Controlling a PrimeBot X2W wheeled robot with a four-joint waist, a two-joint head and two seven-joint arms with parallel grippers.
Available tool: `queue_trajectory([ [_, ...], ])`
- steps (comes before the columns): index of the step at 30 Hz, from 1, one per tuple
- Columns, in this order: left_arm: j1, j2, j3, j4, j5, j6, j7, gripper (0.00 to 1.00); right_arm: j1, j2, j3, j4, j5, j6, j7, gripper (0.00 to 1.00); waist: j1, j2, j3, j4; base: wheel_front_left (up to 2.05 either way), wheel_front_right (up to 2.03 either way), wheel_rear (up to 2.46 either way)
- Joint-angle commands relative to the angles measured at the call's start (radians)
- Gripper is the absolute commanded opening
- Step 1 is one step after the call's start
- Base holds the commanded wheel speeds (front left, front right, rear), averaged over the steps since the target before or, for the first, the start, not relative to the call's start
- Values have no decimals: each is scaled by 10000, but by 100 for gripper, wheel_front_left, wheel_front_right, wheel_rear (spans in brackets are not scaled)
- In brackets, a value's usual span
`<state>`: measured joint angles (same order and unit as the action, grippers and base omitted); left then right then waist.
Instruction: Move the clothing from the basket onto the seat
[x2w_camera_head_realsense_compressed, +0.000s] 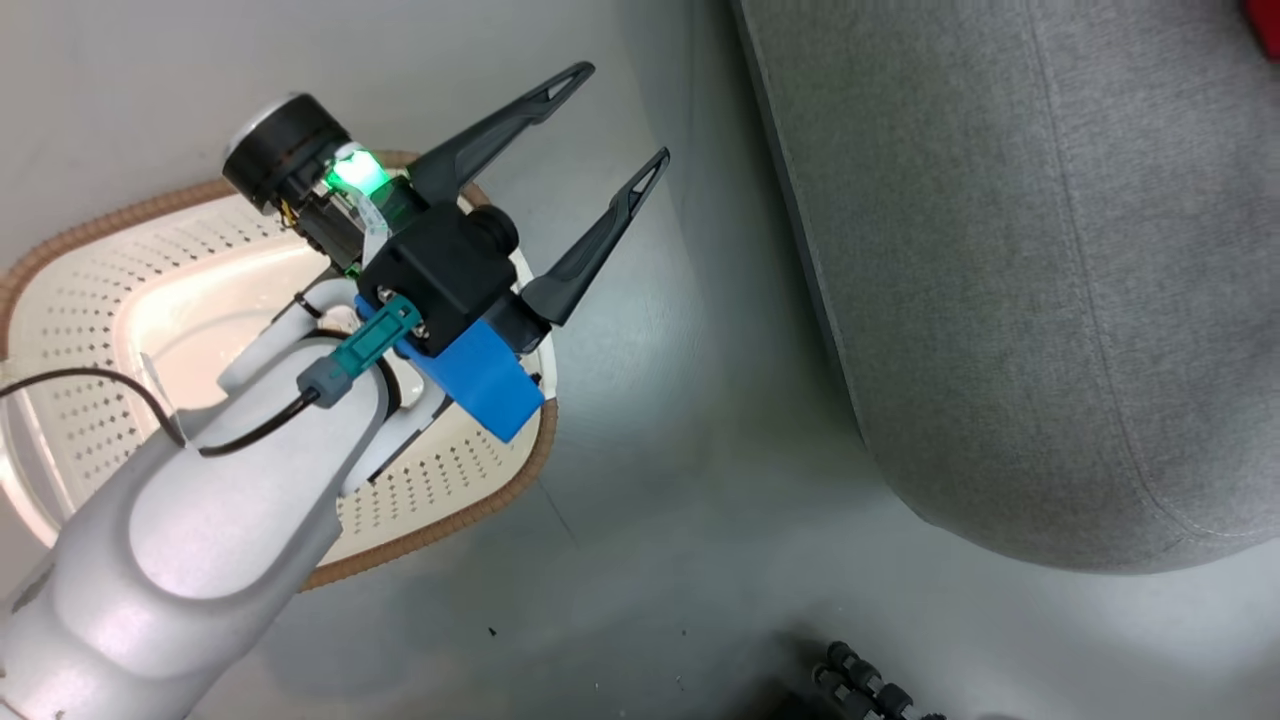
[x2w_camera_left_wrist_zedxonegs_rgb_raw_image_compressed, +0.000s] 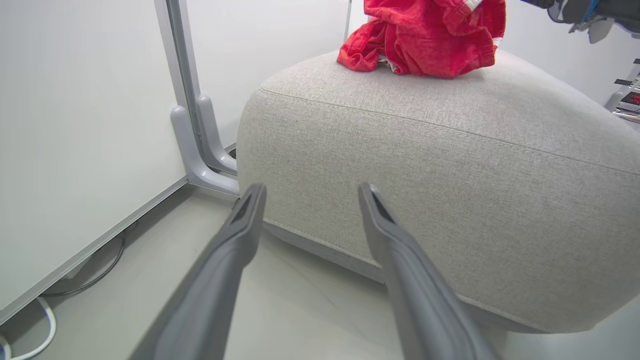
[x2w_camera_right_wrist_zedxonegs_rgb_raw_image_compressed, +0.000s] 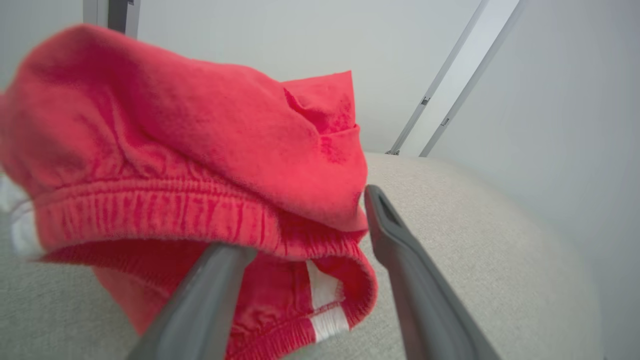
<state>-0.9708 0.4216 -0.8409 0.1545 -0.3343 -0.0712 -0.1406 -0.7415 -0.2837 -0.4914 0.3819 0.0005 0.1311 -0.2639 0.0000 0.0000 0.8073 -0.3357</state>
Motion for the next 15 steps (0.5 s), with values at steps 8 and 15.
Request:
queue_trajectory([
  [8, 569, -231, -20, 484, -280, 209, -517, 100, 1478, -20, 299, 65, 126, -7, -5, 100, 0, 0, -1307, 55, 0, 0, 0],
  [15, 1145, -514, -42, 897, -575, 375, -891, 100, 2819, -218, 509, 185, 242, -7, -4, 100, 0, 0, -2450, 87, 0, 0, 0],
])
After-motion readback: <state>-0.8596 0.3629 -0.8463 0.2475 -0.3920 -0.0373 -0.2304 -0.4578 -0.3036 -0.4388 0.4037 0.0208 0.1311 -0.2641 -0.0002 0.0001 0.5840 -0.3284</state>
